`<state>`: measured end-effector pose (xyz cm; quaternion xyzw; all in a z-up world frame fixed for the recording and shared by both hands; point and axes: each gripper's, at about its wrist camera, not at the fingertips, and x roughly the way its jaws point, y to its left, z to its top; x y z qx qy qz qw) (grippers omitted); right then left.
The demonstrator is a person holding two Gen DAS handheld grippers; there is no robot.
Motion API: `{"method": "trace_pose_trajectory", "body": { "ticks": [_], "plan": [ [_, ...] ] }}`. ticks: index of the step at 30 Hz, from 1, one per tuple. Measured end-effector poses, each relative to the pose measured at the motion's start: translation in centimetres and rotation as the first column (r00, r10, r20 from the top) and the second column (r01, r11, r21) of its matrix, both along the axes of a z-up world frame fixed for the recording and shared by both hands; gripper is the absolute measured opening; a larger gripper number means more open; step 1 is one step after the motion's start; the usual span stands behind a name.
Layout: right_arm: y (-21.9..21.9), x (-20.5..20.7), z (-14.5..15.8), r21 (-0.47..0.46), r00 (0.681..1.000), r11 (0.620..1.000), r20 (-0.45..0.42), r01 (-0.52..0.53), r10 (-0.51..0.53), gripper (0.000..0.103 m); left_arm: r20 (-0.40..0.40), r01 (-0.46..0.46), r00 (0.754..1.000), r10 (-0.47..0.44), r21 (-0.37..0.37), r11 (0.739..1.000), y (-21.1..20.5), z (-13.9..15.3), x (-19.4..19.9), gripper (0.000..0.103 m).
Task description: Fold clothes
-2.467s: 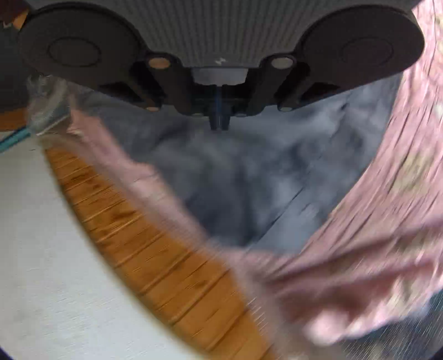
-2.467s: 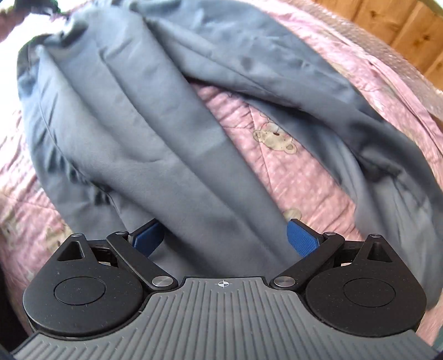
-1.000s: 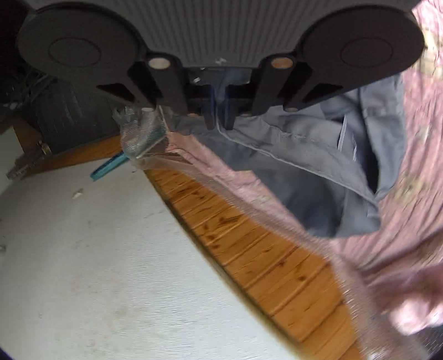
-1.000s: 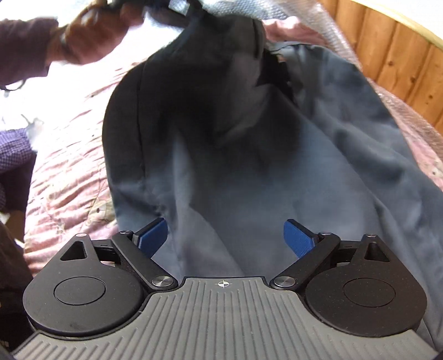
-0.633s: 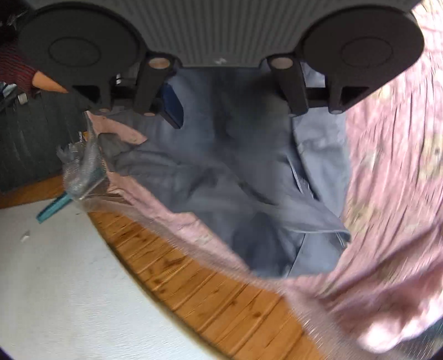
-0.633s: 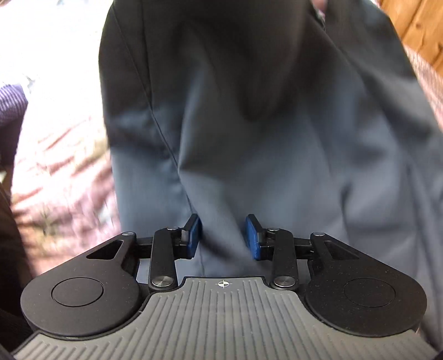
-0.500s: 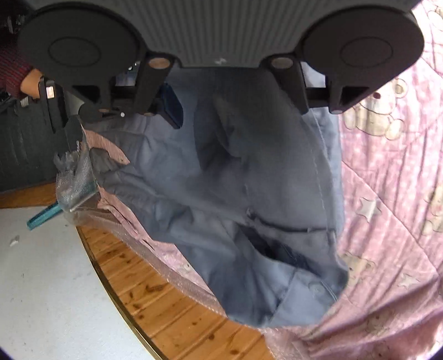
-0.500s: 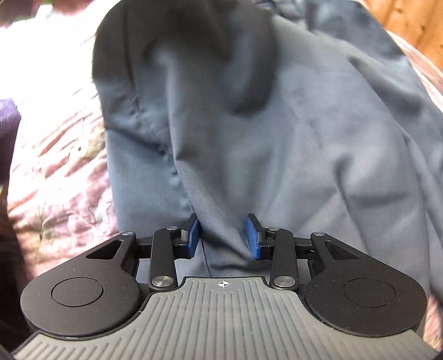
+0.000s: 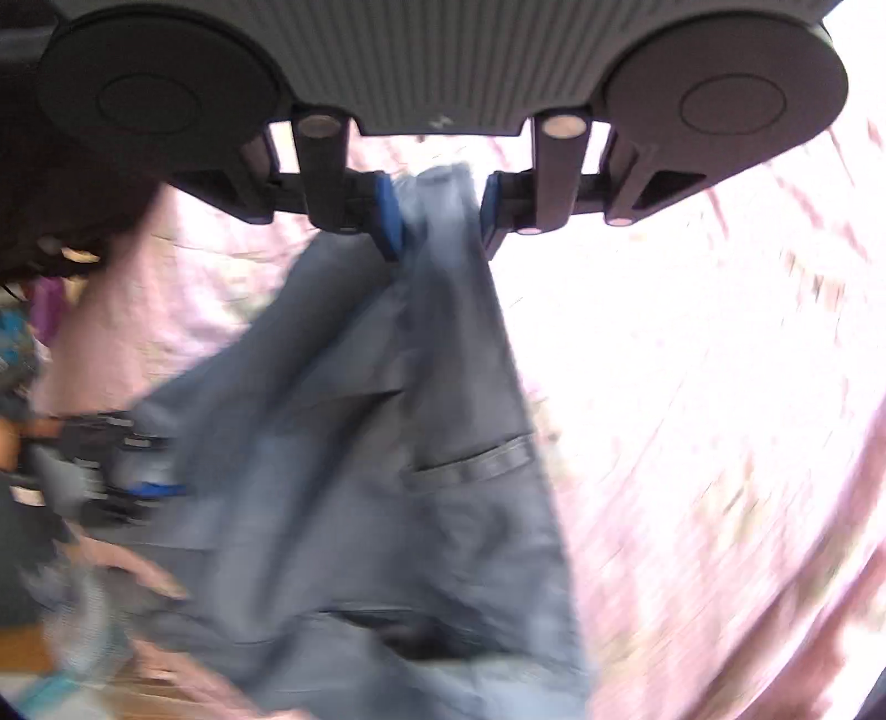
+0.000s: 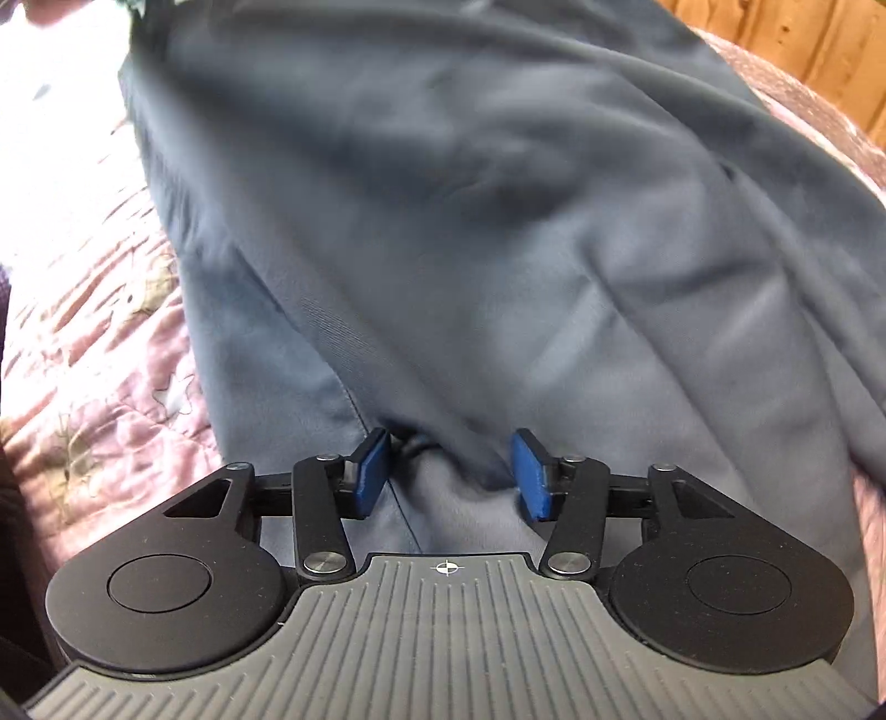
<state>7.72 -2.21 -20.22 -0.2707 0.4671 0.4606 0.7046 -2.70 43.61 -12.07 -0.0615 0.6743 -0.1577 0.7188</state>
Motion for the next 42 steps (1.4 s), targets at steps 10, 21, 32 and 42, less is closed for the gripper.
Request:
{"method": "trace_pose_trajectory", "body": {
  "ticks": [10, 21, 32, 42],
  "plan": [
    [-23.6, 0.3, 8.0, 0.155, 0.806, 0.800, 0.037, 0.579, -0.591, 0.072, 0.158, -0.706, 0.669, 0.727, -0.171, 0.687, 8.3, 4.6, -7.9, 0.073],
    [-38.7, 10.0, 4.6, -0.255, 0.887, 0.867, 0.303, 0.429, -0.350, 0.097, 0.182, -0.565, 0.773, 0.607, -0.235, 0.791, -5.6, 6.3, 3.3, 0.087],
    [-38.2, 8.0, 13.2, -0.068, 0.946, 0.961, 0.202, 0.270, -0.252, 0.000, 0.106, -0.571, 0.789, 0.605, -0.234, 0.787, -14.6, 2.8, 7.7, 0.086],
    [-43.8, -4.1, 21.0, 0.093, 0.696, 0.851, 0.534, 0.516, -0.480, 0.001, -0.043, -0.784, 0.594, 0.804, -0.257, 0.565, -11.1, -1.9, 5.7, 0.090]
  ]
}}
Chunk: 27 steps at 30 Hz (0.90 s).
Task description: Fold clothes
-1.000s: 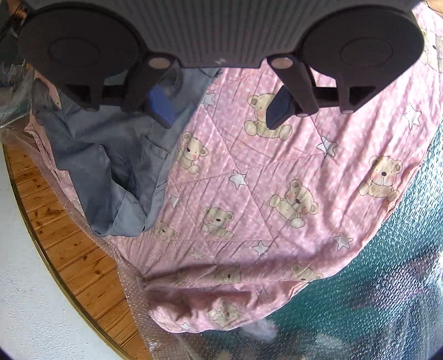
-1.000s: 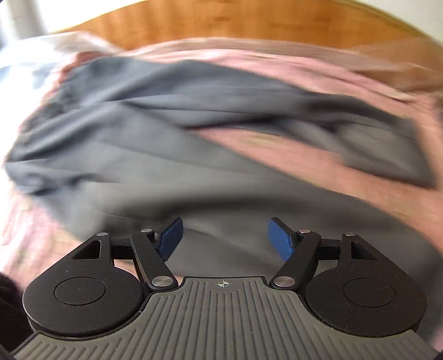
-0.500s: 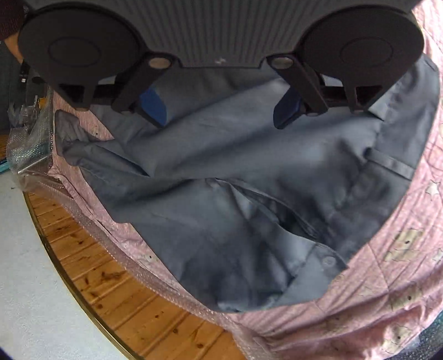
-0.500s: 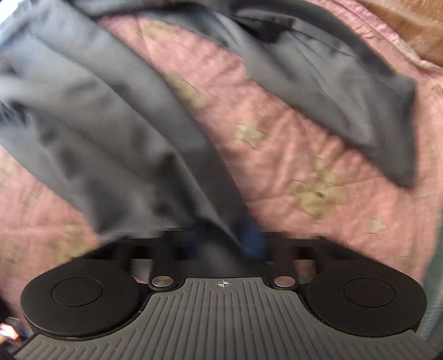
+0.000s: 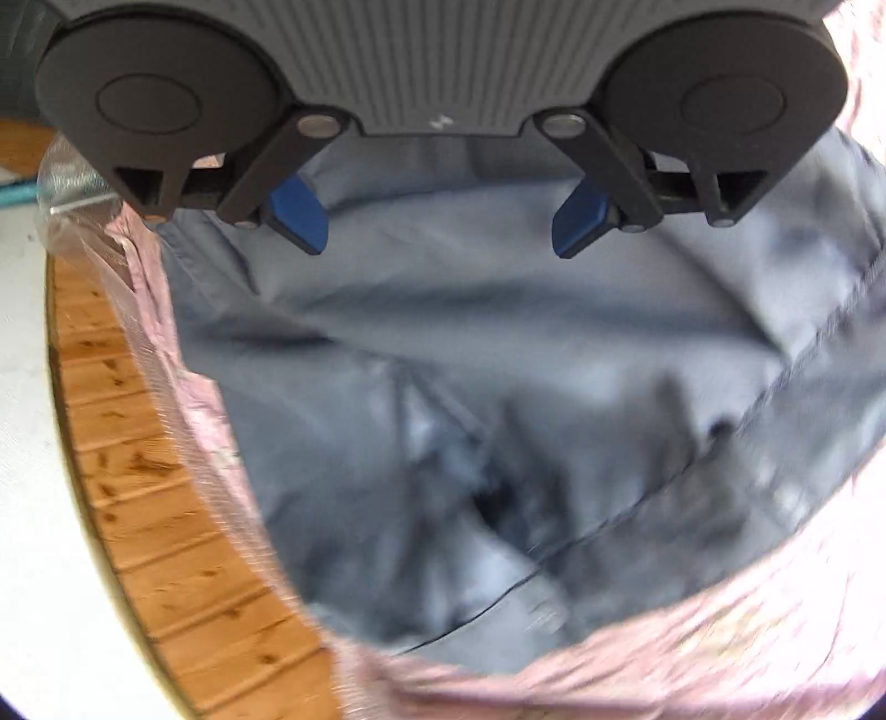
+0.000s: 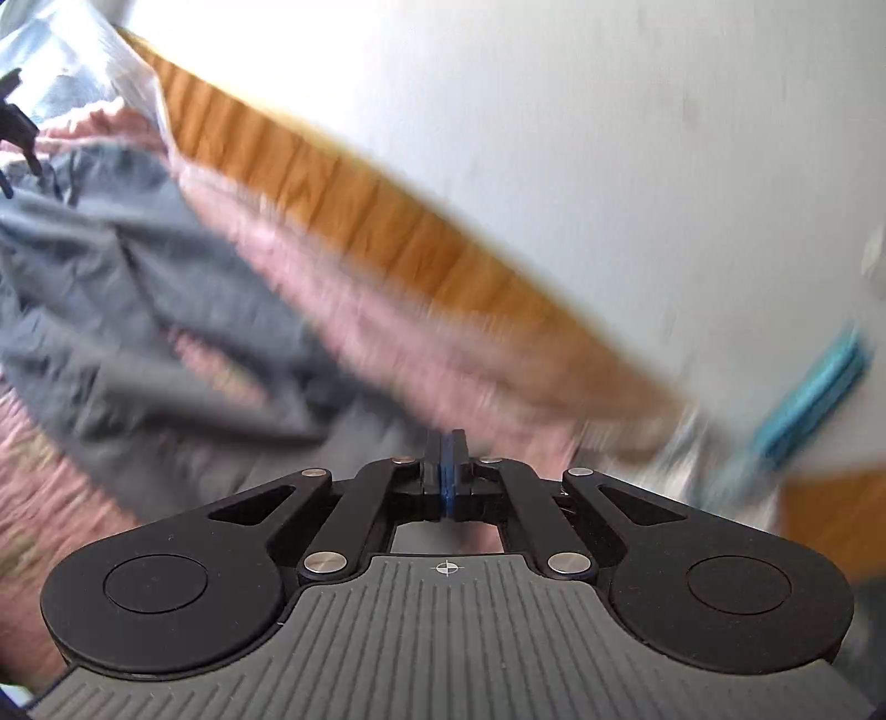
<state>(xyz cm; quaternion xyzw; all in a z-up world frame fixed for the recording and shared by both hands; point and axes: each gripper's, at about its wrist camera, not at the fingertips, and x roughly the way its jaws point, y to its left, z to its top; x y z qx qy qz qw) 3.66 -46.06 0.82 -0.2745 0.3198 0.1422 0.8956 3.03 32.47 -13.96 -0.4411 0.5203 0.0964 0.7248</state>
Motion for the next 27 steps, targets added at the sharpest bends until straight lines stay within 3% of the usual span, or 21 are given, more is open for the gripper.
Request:
{"method": "trace_pose_trajectory", "body": {
  "ticks": [1, 2, 4, 6, 8, 14, 18, 19, 22, 23, 25, 26, 27],
  "plan": [
    [-0.7, 0.0, -3.2, 0.029, 0.995, 0.998, -0.081, 0.062, -0.059, 0.002, -0.023, -0.020, 1.000, 0.020, -0.011, 1.000, 0.1, -0.6, -0.1, 0.090],
    [-0.8, -0.2, -5.8, 0.051, 0.984, 0.993, -0.148, 0.110, -0.102, 0.012, -0.030, -0.032, 0.999, 0.032, -0.014, 0.999, 0.2, -0.8, -0.2, 0.090],
    [0.5, -0.8, -8.3, 0.128, 0.972, 0.980, -0.197, 0.151, -0.124, 0.024, -0.046, -0.058, 0.997, 0.057, -0.021, 0.998, 0.4, -1.1, -0.2, 0.090],
    [2.8, -1.3, -9.3, 0.221, 0.974, 0.964, -0.203, 0.149, -0.104, 0.071, -0.057, -0.088, 0.995, 0.086, -0.020, 0.996, 1.3, -1.1, -0.2, 0.091],
    [5.5, -0.9, -9.6, 0.242, 0.977, 0.964, -0.205, 0.107, -0.057, 0.086, -0.064, -0.121, 0.991, 0.120, -0.013, 0.993, 2.5, -0.9, -0.4, 0.091],
    [11.3, 1.4, -9.9, 0.164, 0.980, 0.983, -0.169, -0.079, 0.107, 0.095, -0.040, -0.199, 0.978, 0.203, 0.100, 0.975, 9.3, 1.9, -3.2, 0.092],
    [13.8, 3.6, -10.2, 0.045, 0.966, 0.975, -0.135, -0.218, 0.222, 0.098, -0.064, -0.086, 0.992, 0.109, 0.290, 0.953, 11.8, 3.4, -2.9, 0.103],
    [14.5, 4.3, -10.4, 0.021, 0.955, 0.964, -0.136, -0.264, 0.265, 0.098, -0.094, -0.041, 0.993, 0.073, 0.303, 0.952, 12.2, 2.8, -2.1, 0.103],
    [17.1, 6.6, -11.8, -0.056, 0.893, 0.906, -0.200, -0.420, 0.402, 0.099, -0.113, 0.075, 0.992, -0.052, 0.212, 0.974, 12.4, 0.4, 0.5, 0.103],
    [18.1, 7.5, -12.5, -0.083, 0.869, 0.881, -0.233, -0.465, 0.437, 0.099, -0.109, 0.124, 0.988, -0.107, 0.168, 0.978, 12.1, -0.2, 1.3, 0.099],
    [19.9, 9.5, -14.1, -0.137, 0.809, 0.819, -0.315, -0.557, 0.497, 0.099, -0.091, 0.232, 0.971, -0.221, 0.140, 0.963, 10.8, -0.6, 2.6, 0.074],
    [20.6, 10.7, -14.9, -0.157, 0.775, 0.787, -0.365, -0.597, 0.515, 0.099, -0.092, 0.290, 0.956, -0.277, 0.174, 0.941, 9.9, -0.4, 3.2, 0.040],
    [21.0, 11.9, -15.5, -0.166, 0.754, 0.771, -0.409, -0.615, 0.513, 0.098, -0.101, 0.331, 0.943, -0.317, 0.213, 0.919, 9.2, 0.0, 3.7, 0.021]
  ]
}}
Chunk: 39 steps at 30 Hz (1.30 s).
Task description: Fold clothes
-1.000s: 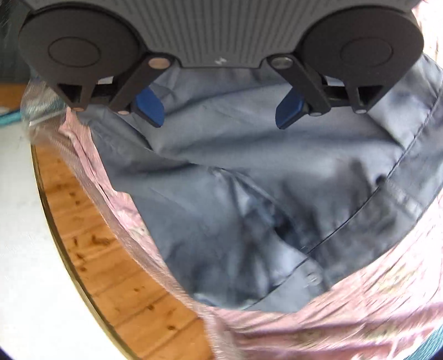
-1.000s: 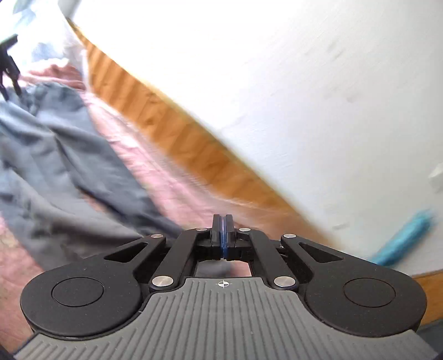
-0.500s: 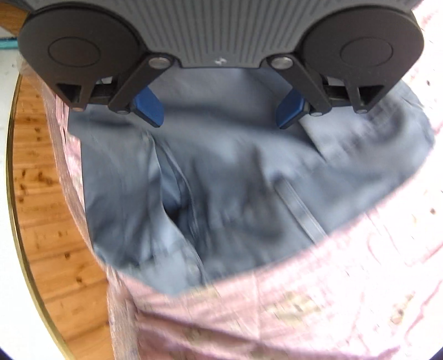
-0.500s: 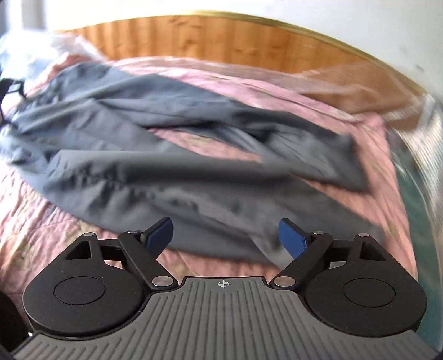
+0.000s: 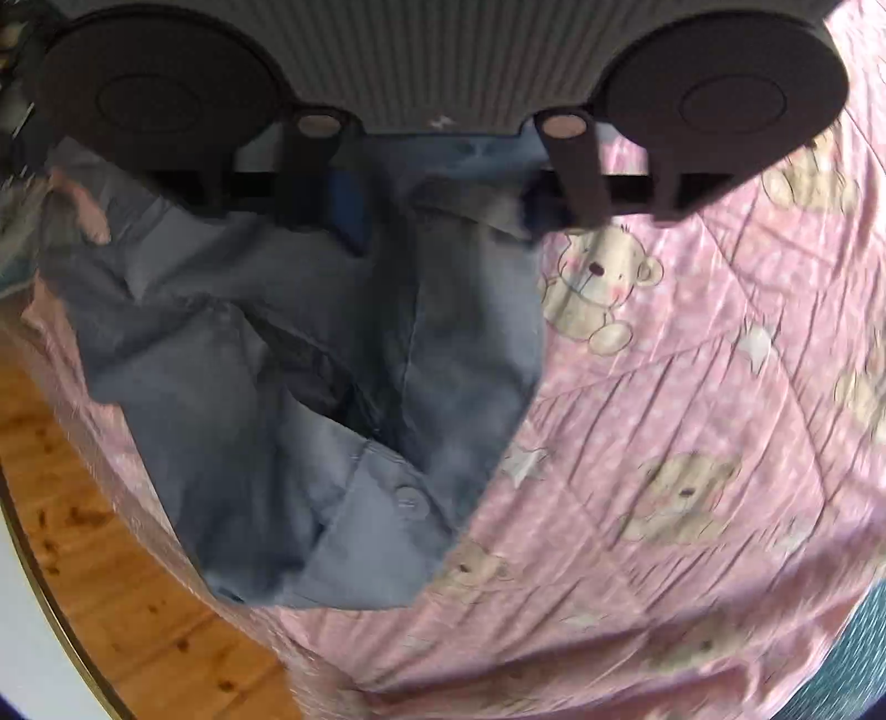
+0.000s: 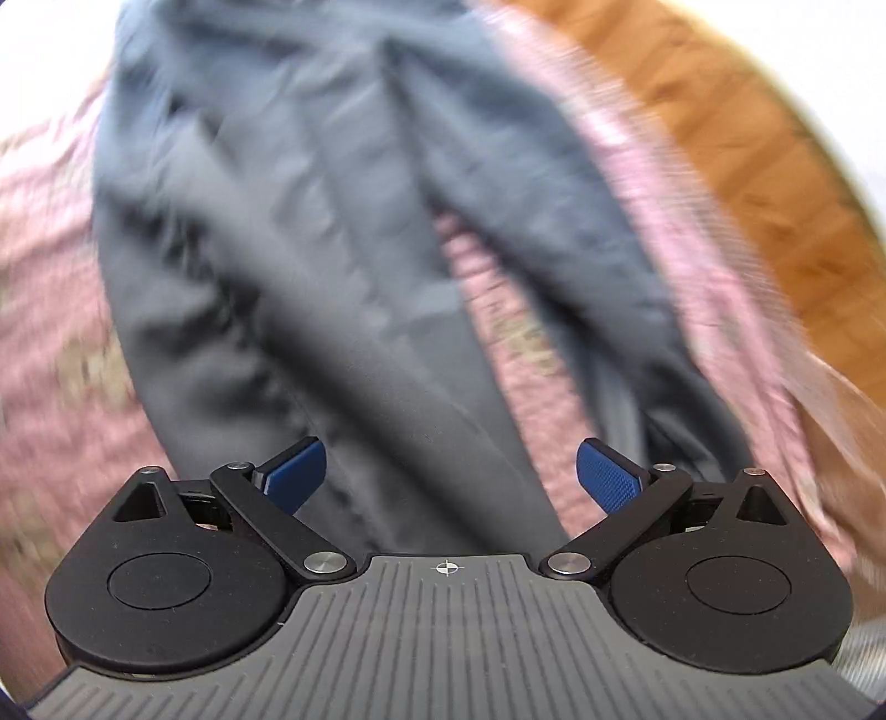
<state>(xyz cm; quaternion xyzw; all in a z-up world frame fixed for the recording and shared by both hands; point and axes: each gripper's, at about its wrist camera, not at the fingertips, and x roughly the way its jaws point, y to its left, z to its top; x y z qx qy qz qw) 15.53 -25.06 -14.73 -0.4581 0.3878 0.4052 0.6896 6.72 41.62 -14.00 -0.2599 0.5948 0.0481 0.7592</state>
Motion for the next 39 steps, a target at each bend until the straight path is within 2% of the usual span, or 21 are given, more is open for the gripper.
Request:
{"method": "trace_pose_trajectory", "body": {
  "ticks": [4, 7, 9, 11, 12, 14, 17, 18, 20, 22, 24, 26, 28, 29, 30, 31, 33, 34, 36, 38, 39],
  "plan": [
    [0.5, 4.7, -1.9, -0.089, 0.987, 0.996, -0.157, 0.030, -0.044, 0.098, 0.155, 0.055, 0.987, -0.049, -0.033, 0.998, -0.8, 3.9, -0.1, 0.008],
    [0.3, 6.5, -3.1, -0.144, 0.953, 0.985, -0.272, 0.094, -0.130, 0.087, 0.338, 0.012, 0.941, 0.031, -0.123, 0.992, 0.7, 8.9, -0.1, 0.007],
    [0.3, 6.8, -4.1, -0.240, 0.917, 0.964, -0.350, 0.111, -0.193, 0.040, 0.440, -0.001, 0.894, 0.084, -0.185, 0.983, 1.7, 11.9, 0.0, 0.007],
    [0.0, 6.2, -4.0, -0.292, 0.916, 0.952, -0.350, 0.090, -0.194, 0.013, 0.518, 0.007, 0.849, 0.105, -0.210, 0.978, 2.0, 14.7, 1.1, 0.007],
    [-0.2, 6.1, -3.4, -0.291, 0.923, 0.952, -0.334, 0.089, -0.189, 0.003, 0.552, 0.018, 0.827, 0.109, -0.220, 0.975, 2.0, 15.7, 1.8, 0.007],
    [-0.5, 6.0, -1.1, -0.250, 0.951, 0.960, -0.245, 0.126, -0.188, 0.001, 0.620, 0.045, 0.778, 0.104, -0.220, 0.974, 1.5, 17.9, 3.2, 0.006],
    [-1.5, 5.4, 5.3, -0.147, 0.979, 0.969, 0.000, 0.201, -0.203, 0.000, 0.718, 0.066, 0.686, 0.116, -0.220, 0.973, 1.8, 21.1, 3.1, 0.006],
    [-2.0, 4.7, 8.2, -0.089, 0.969, 0.969, 0.106, 0.232, -0.222, 0.000, 0.744, 0.064, 0.656, 0.127, -0.223, 0.973, 2.2, 21.6, 2.1, 0.006],
    [-2.6, 1.6, 13.5, -0.007, 0.922, 0.963, 0.290, 0.269, -0.256, 0.000, 0.761, 0.039, 0.631, 0.150, -0.224, 0.974, 3.3, 21.3, -0.7, 0.007],
    [-2.9, -3.2, 16.1, 0.036, 0.892, 0.964, 0.371, 0.265, -0.259, 0.000, 0.705, -0.021, 0.678, 0.206, -0.261, 0.965, 4.8, 18.1, -4.0, 0.007],
    [-2.8, -8.1, 14.9, 0.060, 0.891, 0.960, 0.361, 0.273, -0.275, 0.000, 0.579, -0.114, 0.772, 0.262, -0.279, 0.953, 5.0, 12.7, -7.3, 0.009],
    [-2.5, -12.0, 10.3, 0.063, 0.899, 0.949, 0.307, 0.308, -0.312, 0.008, 0.405, -0.199, 0.863, 0.302, -0.277, 0.940, 4.6, 6.4, -10.0, 0.017],
    [-2.6, -14.6, 4.0, 0.056, 0.894, 0.912, 0.181, 0.407, -0.410, 0.029, 0.223, -0.315, 0.903, 0.368, -0.241, 0.918, 4.3, 1.6, -12.3, 0.025],
    [-2.9, -15.9, 1.3, 0.053, 0.877, 0.882, 0.102, 0.467, -0.470, 0.043, 0.139, -0.371, 0.903, 0.406, -0.226, 0.901, 4.3, -0.4, -13.5, 0.030],
    [-3.7, -16.9, 0.6, 0.085, 0.845, 0.844, 0.038, 0.529, -0.534, 0.047, 0.077, -0.419, 0.893, 0.442, -0.209, 0.883, 4.2, -1.9, -14.7, 0.035],
    [-4.6, -17.7, 0.6, 0.129, 0.806, 0.798, -0.019, 0.589, -0.592, 0.047, 0.087, -0.451, 0.876, 0.475, -0.204, 0.869, 4.2, -1.6, -15.8, 0.037],
    [-6.6, -19.5, 0.8, 0.204, 0.713, 0.684, -0.142, 0.700, -0.687, 0.059, 0.111, -0.511, 0.837, 0.536, -0.193, 0.838, 4.3, -0.9, -18.1, 0.066],
    [-7.6, -20.4, 0.8, 0.233, 0.660, 0.618, -0.206, 0.750, -0.723, 0.065, 0.136, -0.539, 0.814, 0.564, -0.186, 0.822, 4.4, -0.2, -19.0, 0.073],
    [-11.0, -21.4, 2.2, 0.350, 0.527, 0.420, -0.312, 0.838, -0.791, 0.088, 0.173, -0.589, 0.767, 0.618, -0.193, 0.785, 4.9, 1.0, -20.3, 0.083],
    [-14.9, -21.8, 3.4, 0.440, 0.379, 0.179, -0.423, 0.880, -0.823, 0.090, 0.180, -0.606, 0.743, 0.644, -0.228, 0.762, 4.8, 1.4, -20.3, 0.084],
    [-17.0, -21.7, 3.2, 0.460, 0.294, 0.053, -0.469, 0.886, -0.833, 0.091, 0.179, -0.596, 0.749, 0.638, -0.239, 0.766, 4.4, 1.4, -19.9, 0.086]
  ]
}}
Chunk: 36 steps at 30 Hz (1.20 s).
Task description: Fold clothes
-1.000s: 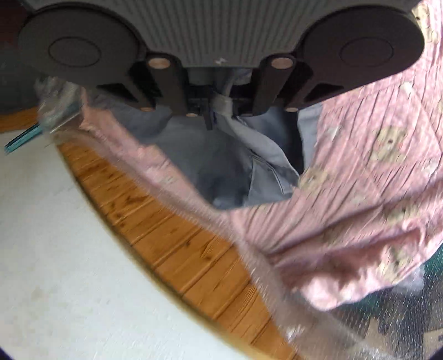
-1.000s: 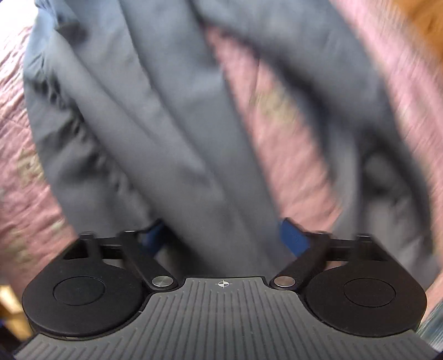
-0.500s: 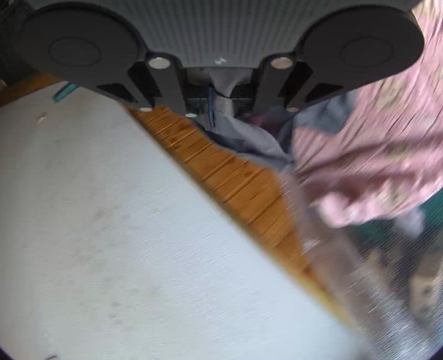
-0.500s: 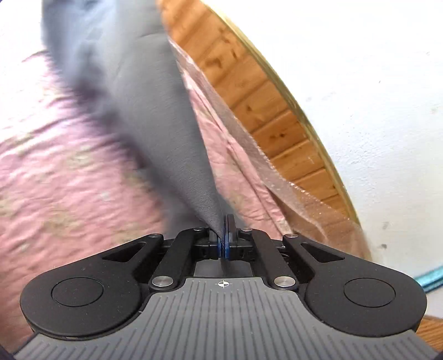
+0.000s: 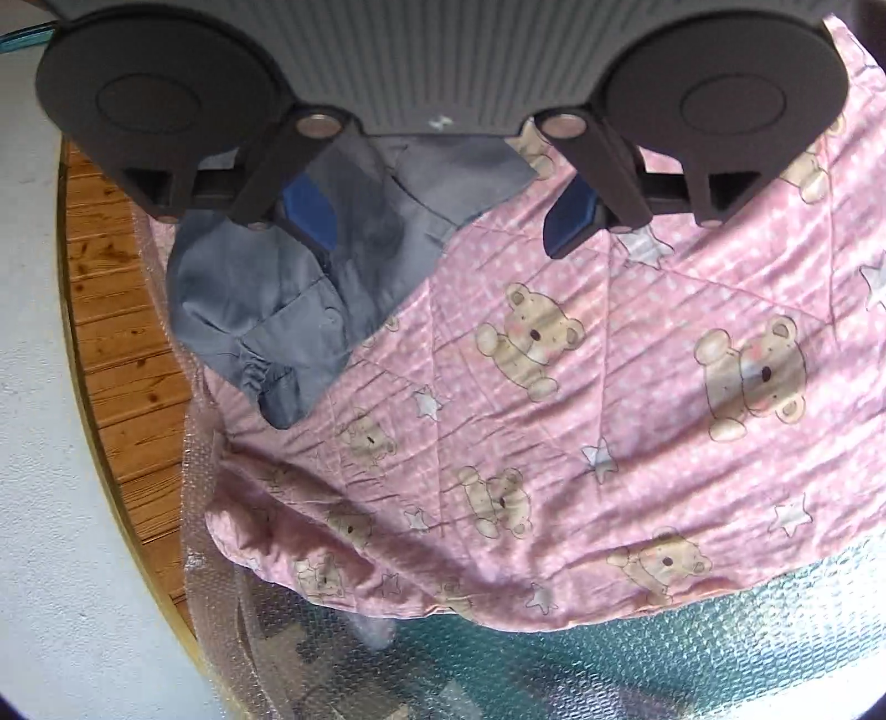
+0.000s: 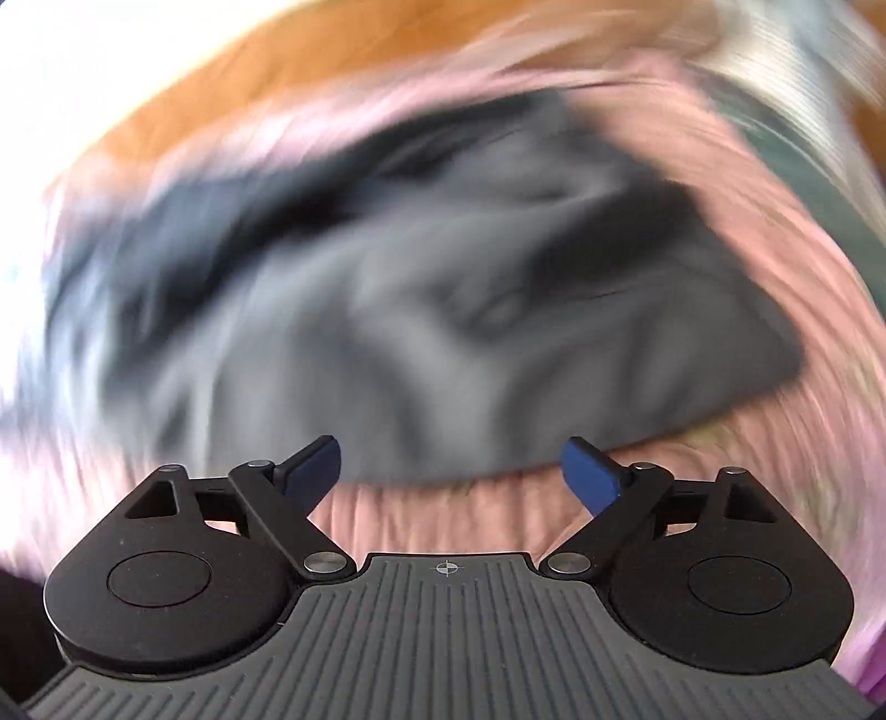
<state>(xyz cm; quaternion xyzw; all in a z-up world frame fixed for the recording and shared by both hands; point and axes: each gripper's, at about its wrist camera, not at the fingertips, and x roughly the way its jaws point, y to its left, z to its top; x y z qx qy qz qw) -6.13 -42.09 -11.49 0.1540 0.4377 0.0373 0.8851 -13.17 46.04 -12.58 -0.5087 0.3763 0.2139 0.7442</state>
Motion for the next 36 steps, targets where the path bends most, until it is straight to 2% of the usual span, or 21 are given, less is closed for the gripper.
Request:
{"method": "trace_pose_trajectory", "body": {
  "ticks": [2, 4, 6, 8, 11, 14, 16, 17, 18, 19, 20, 21, 24, 26, 28, 29, 30, 31, 33, 34, 36],
  "plan": [
    [-4.1, 0.5, -1.0, 0.113, 0.975, 0.969, 0.002, 0.221, -0.223, 0.093, -0.001, 0.047, 0.999, -0.047, -0.014, 0.999, -1.3, 0.1, 1.1, 0.087],
    [-7.7, 1.6, -3.0, 0.212, 0.908, 0.884, -0.050, 0.417, -0.416, 0.093, -0.009, 0.108, 0.994, -0.108, -0.024, 0.994, -3.4, -0.1, 1.7, 0.087],
    [-10.1, 2.3, -5.2, 0.266, 0.853, 0.813, -0.090, 0.518, -0.514, 0.091, -0.005, 0.153, 0.988, -0.153, -0.026, 0.988, -5.4, -0.3, 2.2, 0.088],
    [-10.9, 3.0, -6.8, 0.298, 0.840, 0.790, -0.094, 0.536, -0.535, 0.091, -0.013, 0.179, 0.984, -0.179, -0.029, 0.983, -7.3, -0.9, 1.9, 0.088],
    [-10.8, 4.0, -8.7, 0.327, 0.847, 0.786, -0.105, 0.524, -0.521, 0.090, -0.026, 0.172, 0.985, -0.173, -0.046, 0.984, -8.7, -2.3, 1.9, 0.088],
    [-10.2, 4.6, -9.5, 0.337, 0.865, 0.803, -0.082, 0.492, -0.496, 0.087, -0.034, 0.121, 0.992, -0.122, -0.029, 0.992, -8.4, -3.2, 2.6, 0.088],
    [-10.5, 5.9, -10.0, 0.339, 0.867, 0.805, -0.076, 0.487, -0.492, 0.080, -0.046, 0.074, 0.996, -0.075, -0.034, 0.997, -7.7, -3.8, 3.7, 0.088],
    [-10.9, 6.4, -10.1, 0.347, 0.865, 0.800, -0.081, 0.490, -0.495, 0.060, -0.050, 0.053, 0.997, -0.055, -0.040, 0.998, -7.4, -4.1, 4.3, 0.088],
    [-11.2, 7.0, -10.2, 0.345, 0.863, 0.796, -0.098, 0.497, -0.496, 0.034, -0.056, 0.035, 0.998, -0.037, -0.046, 0.998, -7.1, -4.4, 5.0, 0.086],
    [-11.4, 7.7, -10.0, 0.333, 0.863, 0.799, -0.117, 0.501, -0.492, 0.022, -0.067, 0.030, 0.997, -0.034, -0.047, 0.998, -7.0, -4.7, 5.6, 0.078],
    [-11.5, 8.4, -9.8, 0.317, 0.868, 0.810, -0.129, 0.494, -0.479, 0.007, -0.080, 0.041, 0.996, -0.044, -0.040, 0.998, -6.9, -4.7, 6.6, 0.043],
    [-11.4, 9.2, -9.4, 0.303, 0.877, 0.824, -0.131, 0.479, -0.462, 0.002, -0.078, 0.054, 0.995, -0.057, -0.030, 0.998, -6.9, -4.3, 7.5, 0.005],
    [-11.0, 11.4, -5.7, 0.322, 0.899, 0.845, -0.045, 0.427, -0.437, 0.000, 0.076, 0.113, 0.990, -0.116, 0.039, 0.993, -6.4, 1.5, 10.3, 0.002],
    [-10.8, 12.6, -2.0, 0.363, 0.904, 0.852, 0.053, 0.378, -0.424, 0.000, 0.185, 0.145, 0.969, -0.160, 0.092, 0.985, -6.1, 5.6, 12.0, 0.002],
    [-10.7, 13.0, 2.6, 0.416, 0.896, 0.854, 0.171, 0.312, -0.411, 0.000, 0.335, 0.166, 0.916, -0.220, 0.183, 0.969, -6.2, 11.7, 11.0, 0.002],
    [-10.7, 12.6, 4.7, 0.437, 0.886, 0.854, 0.222, 0.282, -0.406, 0.000, 0.388, 0.172, 0.887, -0.250, 0.226, 0.959, -6.3, 14.2, 10.1, 0.002],
    [-10.7, 11.9, 6.6, 0.456, 0.874, 0.853, 0.270, 0.252, -0.403, 0.000, 0.413, 0.173, 0.871, -0.266, 0.249, 0.953, -6.4, 15.5, 8.8, 0.002],
    [-10.8, 11.0, 8.1, 0.473, 0.863, 0.850, 0.302, 0.233, -0.405, 0.000, 0.417, 0.180, 0.864, -0.282, 0.267, 0.947, -6.4, 16.2, 7.2, 0.002],
    [-11.1, 8.7, 9.0, 0.473, 0.858, 0.853, 0.321, 0.222, -0.402, 0.000, 0.345, 0.203, 0.891, -0.297, 0.283, 0.937, -6.2, 14.5, 4.4, 0.003],
    [-11.2, 7.6, 8.6, 0.463, 0.863, 0.857, 0.313, 0.226, -0.396, 0.000, 0.287, 0.214, 0.915, -0.283, 0.248, 0.945, -5.8, 12.2, 3.3, 0.003],
    [-11.1, 6.0, 5.3, 0.437, 0.898, 0.864, 0.228, 0.250, -0.375, 0.000, 0.158, 0.229, 0.953, -0.257, 0.177, 0.957, -5.1, 7.3, 1.2, 0.004]
  ]
}}
